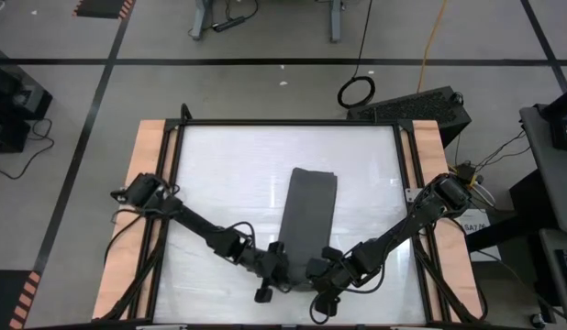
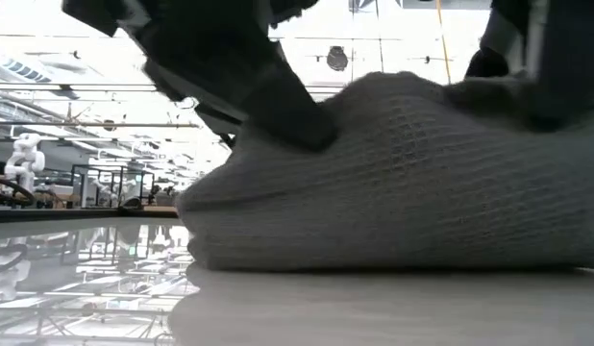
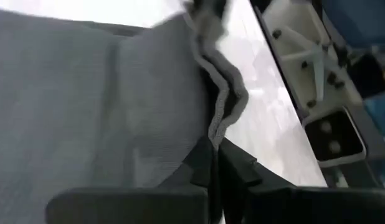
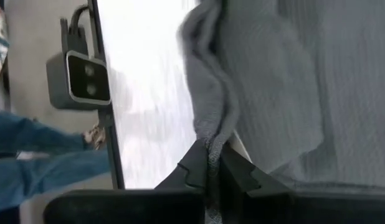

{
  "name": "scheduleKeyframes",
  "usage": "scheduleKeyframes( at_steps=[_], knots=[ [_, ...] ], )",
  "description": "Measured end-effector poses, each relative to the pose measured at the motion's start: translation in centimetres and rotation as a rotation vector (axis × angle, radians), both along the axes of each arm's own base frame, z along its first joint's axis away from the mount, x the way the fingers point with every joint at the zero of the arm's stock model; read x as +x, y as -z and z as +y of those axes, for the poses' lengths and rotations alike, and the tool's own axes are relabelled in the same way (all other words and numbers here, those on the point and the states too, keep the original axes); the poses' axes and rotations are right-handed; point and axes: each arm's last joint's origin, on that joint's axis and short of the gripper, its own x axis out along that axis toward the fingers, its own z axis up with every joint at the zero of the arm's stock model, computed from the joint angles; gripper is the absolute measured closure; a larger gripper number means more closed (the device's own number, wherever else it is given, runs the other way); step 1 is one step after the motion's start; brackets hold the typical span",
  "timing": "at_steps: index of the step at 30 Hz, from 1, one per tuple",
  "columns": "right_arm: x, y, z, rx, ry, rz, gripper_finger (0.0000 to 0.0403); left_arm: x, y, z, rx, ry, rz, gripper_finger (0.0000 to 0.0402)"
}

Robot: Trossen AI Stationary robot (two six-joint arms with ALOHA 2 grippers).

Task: Roll towel into tight, uniform cylinder
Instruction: Roll the gray towel

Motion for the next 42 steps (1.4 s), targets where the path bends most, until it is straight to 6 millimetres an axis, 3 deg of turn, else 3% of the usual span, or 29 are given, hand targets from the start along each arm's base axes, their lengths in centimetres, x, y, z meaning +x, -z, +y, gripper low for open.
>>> scheduleKeyframes(
  at_steps=[8,15,22,34,42],
  knots=[
    [-0.8,-0.1,-0.1,0.003,-0.001,0.072,0.0345,1.3,0.8,2.6,-0.132,-0.15,0.091,0.0395],
    [-2.8,-3.4,-0.7,-0.06,0.038,0.022,0.029,2.1,3.3,4.4,-0.184,-0.175,0.192,0.0396],
    [-4.4,-5.7,0.2,-0.188,-0.031,-0.166,0.0238,2.3,3.3,4.8,-0.21,-0.21,0.202,0.0394],
    [-3.3,-1.2,2.4,-0.289,-0.056,-0.149,0.015,2.3,3.3,4.8,-0.261,-0.259,0.235,0.0392],
    [-3.5,-0.1,3.2,-0.333,-0.056,-0.167,0.0122,2.2,3.4,4.8,-0.281,-0.28,0.251,0.0391]
  ],
)
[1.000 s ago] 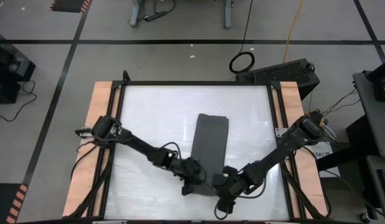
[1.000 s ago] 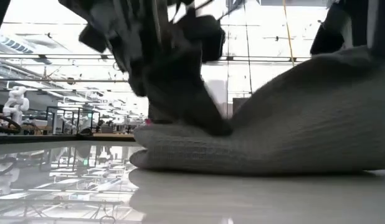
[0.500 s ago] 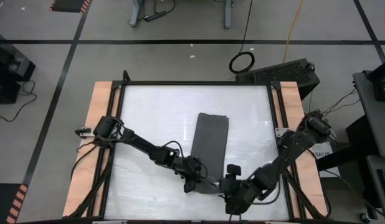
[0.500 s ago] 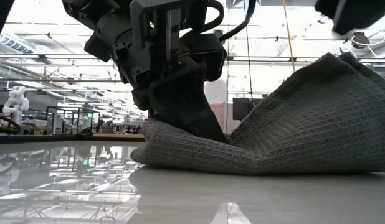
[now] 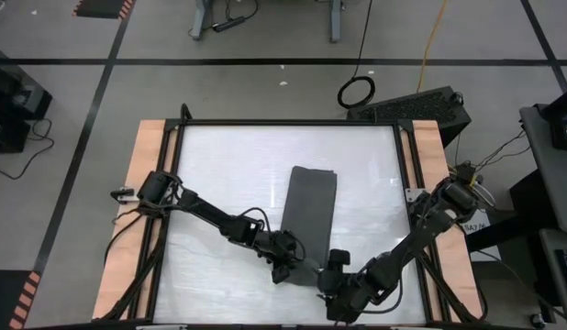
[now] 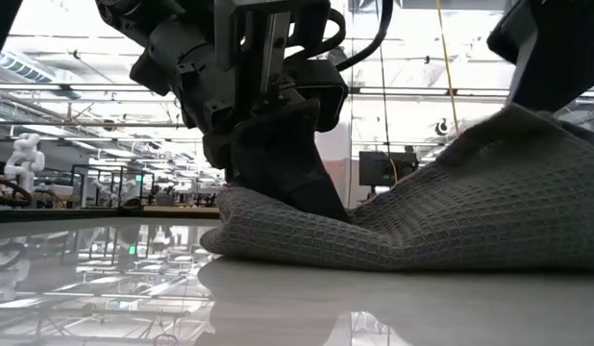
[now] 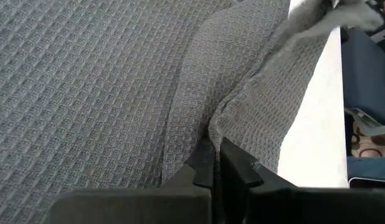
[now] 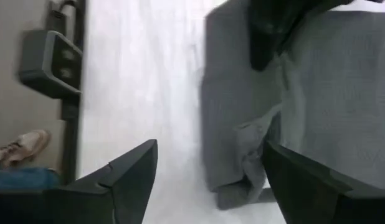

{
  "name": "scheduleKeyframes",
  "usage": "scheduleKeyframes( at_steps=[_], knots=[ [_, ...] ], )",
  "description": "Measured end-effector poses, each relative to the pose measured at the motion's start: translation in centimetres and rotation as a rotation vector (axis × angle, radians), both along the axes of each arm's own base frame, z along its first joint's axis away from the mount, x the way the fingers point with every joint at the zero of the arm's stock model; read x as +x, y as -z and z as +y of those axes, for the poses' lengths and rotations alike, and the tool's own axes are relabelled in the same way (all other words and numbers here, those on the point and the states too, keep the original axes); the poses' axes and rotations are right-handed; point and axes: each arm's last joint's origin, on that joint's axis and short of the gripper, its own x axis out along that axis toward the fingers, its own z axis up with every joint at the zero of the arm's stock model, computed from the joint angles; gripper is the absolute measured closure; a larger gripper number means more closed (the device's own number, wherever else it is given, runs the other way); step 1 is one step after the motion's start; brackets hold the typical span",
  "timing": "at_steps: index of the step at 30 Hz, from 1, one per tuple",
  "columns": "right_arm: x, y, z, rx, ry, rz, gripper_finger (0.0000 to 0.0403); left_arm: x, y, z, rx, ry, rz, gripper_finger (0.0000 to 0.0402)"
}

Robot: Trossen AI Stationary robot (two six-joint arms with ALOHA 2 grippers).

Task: Roll towel into tight, uniform cylinder
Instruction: Roll the gray towel

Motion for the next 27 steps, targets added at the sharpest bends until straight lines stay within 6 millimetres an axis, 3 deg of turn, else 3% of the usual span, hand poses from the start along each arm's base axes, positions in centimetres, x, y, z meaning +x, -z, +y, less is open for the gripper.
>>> scheduleKeyframes(
  at_steps=[7,14,27],
  knots=[
    [-1.0,-0.1,1.0,-0.003,-0.029,-0.008,0.0122,-0.2,0.2,0.1,-0.002,-0.012,0.03,0.0391],
    [-0.4,0.5,0.8,-0.019,-0.013,-0.014,0.0117,-0.2,0.2,0.1,0.0,-0.013,0.034,0.0391],
    [-0.2,0.7,0.8,-0.062,0.031,-0.105,0.0067,-0.2,0.2,0.1,0.002,-0.016,0.036,0.0391]
  ],
)
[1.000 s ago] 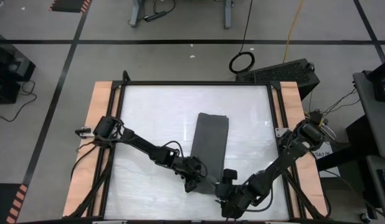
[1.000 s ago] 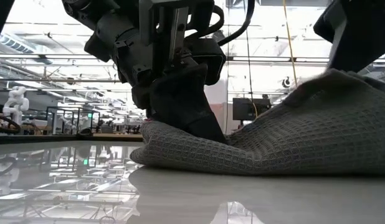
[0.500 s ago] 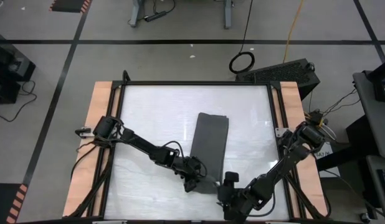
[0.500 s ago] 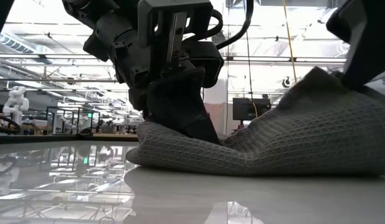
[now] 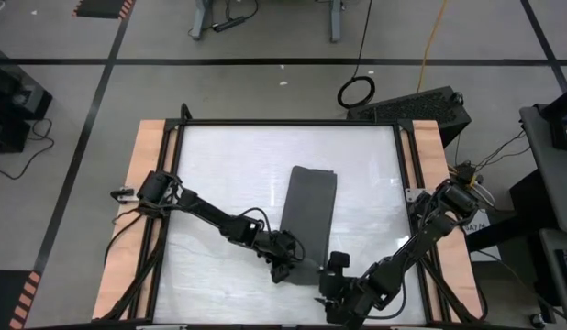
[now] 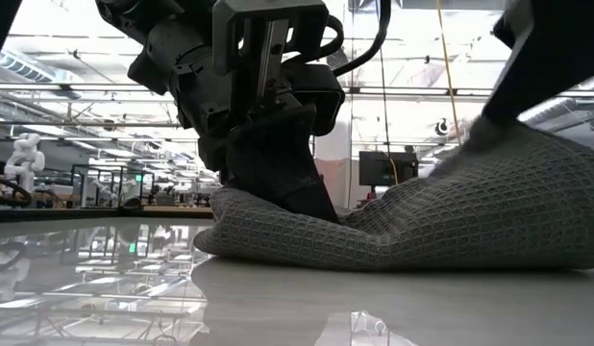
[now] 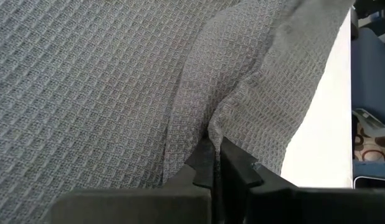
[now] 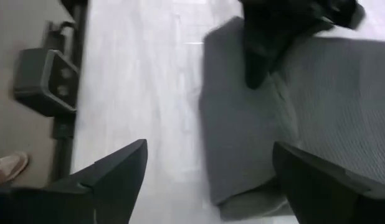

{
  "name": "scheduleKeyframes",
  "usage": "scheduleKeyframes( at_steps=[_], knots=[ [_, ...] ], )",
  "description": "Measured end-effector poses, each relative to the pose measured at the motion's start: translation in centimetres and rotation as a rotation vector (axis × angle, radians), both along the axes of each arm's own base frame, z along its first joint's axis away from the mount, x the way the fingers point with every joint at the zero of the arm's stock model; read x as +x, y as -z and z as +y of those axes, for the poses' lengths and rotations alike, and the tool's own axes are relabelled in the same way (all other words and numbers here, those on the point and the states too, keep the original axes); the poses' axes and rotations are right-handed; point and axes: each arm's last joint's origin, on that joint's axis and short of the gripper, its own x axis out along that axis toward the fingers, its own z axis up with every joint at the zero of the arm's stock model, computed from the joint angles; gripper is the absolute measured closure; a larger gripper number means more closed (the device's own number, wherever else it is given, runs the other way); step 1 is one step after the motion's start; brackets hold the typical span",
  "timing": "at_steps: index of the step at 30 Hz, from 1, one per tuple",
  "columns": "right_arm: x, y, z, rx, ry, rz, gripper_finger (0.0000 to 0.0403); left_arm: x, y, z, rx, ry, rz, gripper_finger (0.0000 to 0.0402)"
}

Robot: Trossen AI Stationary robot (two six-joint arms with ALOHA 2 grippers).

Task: Roll towel into tight, uniform cylinder
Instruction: Roll the gray towel

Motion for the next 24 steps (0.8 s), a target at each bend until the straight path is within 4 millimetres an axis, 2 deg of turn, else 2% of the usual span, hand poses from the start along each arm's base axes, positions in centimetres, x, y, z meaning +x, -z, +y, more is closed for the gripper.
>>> scheduleKeyframes(
  at_steps=[7,12,18,24],
  knots=[
    [-0.04,0.58,-0.52,-0.02,0.058,-0.025,0.0058,0.0,0.0,0.0,-0.014,-0.017,0.009,0.0391],
    [0.24,0.28,-0.1,0.01,0.039,-0.064,0.0061,0.0,0.0,0.0,-0.014,-0.018,0.009,0.0391],
    [0.01,0.82,0.14,0.01,0.07,-0.073,0.0062,-0.02,0.02,0.01,-0.014,-0.019,0.012,0.0391],
    [0.12,0.6,0.26,-0.022,0.016,-0.086,0.0062,-0.13,0.09,0.04,-0.009,-0.019,0.027,0.0391]
  ],
)
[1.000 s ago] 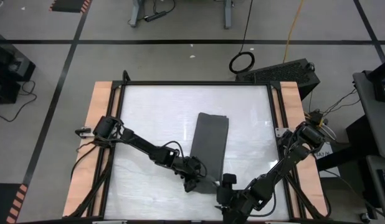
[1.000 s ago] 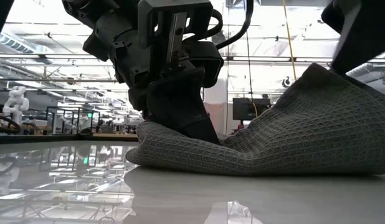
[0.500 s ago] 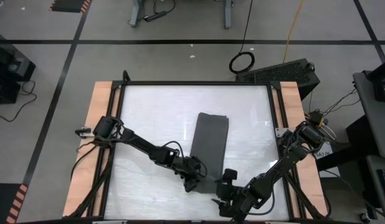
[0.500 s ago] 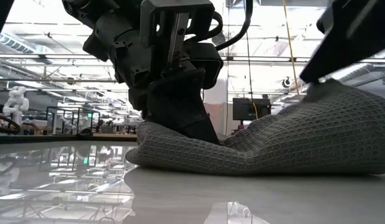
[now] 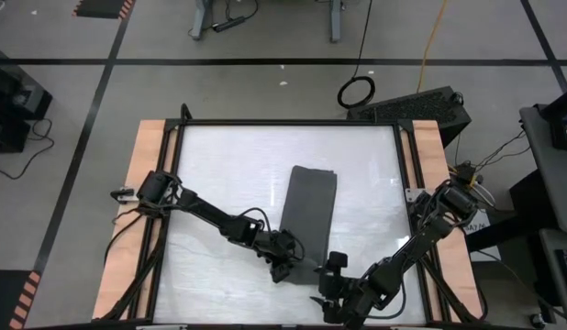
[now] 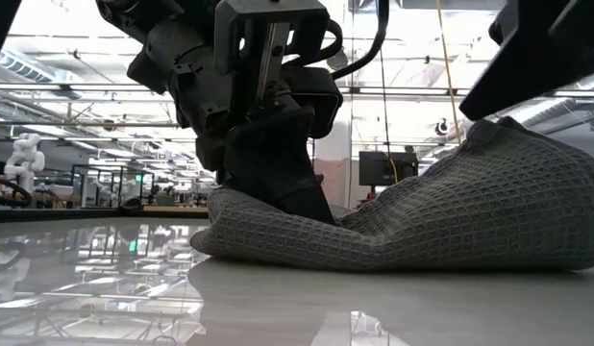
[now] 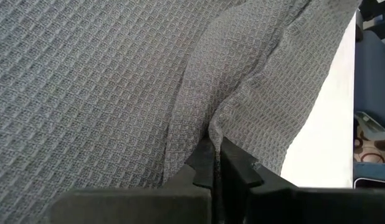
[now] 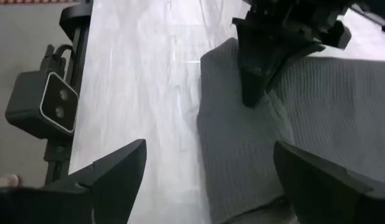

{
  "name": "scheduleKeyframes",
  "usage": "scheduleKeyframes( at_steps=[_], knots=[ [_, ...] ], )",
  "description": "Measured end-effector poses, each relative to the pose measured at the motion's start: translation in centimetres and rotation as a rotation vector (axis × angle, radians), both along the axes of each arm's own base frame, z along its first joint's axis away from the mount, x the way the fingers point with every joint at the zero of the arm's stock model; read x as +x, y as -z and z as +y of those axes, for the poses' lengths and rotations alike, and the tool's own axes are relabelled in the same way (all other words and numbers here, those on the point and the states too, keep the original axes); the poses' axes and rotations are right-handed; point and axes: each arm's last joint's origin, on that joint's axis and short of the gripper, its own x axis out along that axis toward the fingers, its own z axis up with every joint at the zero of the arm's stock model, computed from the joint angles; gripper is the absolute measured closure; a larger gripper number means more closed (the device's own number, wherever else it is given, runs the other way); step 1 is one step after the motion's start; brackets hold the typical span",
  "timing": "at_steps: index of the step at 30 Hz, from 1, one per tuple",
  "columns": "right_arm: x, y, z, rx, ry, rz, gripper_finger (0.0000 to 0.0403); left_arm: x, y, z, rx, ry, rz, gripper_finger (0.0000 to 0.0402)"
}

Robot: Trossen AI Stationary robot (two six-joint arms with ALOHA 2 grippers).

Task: Roll towel into tight, uniform cylinder
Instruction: Roll the gray towel

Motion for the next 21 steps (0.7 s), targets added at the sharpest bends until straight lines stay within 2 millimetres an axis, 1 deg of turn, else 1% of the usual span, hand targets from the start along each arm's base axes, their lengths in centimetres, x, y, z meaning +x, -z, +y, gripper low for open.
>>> scheduleKeyframes(
  at_steps=[6,13,17,21],
  knots=[
    [-0.11,-0.85,-0.1,-0.008,-0.027,-0.009,0.0062,-0.03,0.01,-0.07,0.001,0.002,0.001,0.0391],
    [-0.27,-0.87,0.08,0.026,-0.007,-0.009,0.0062,-0.12,0.01,-0.31,0.003,0.007,0.0,0.0391],
    [-0.18,-0.79,0.04,0.008,-0.038,0.005,0.0062,-0.12,0.0,-0.34,0.003,0.007,-0.001,0.0391],
    [0.19,0.09,-0.15,-0.054,-0.014,-0.002,0.0062,-0.11,-0.01,-0.34,0.002,0.007,-0.002,0.0391]
  ],
)
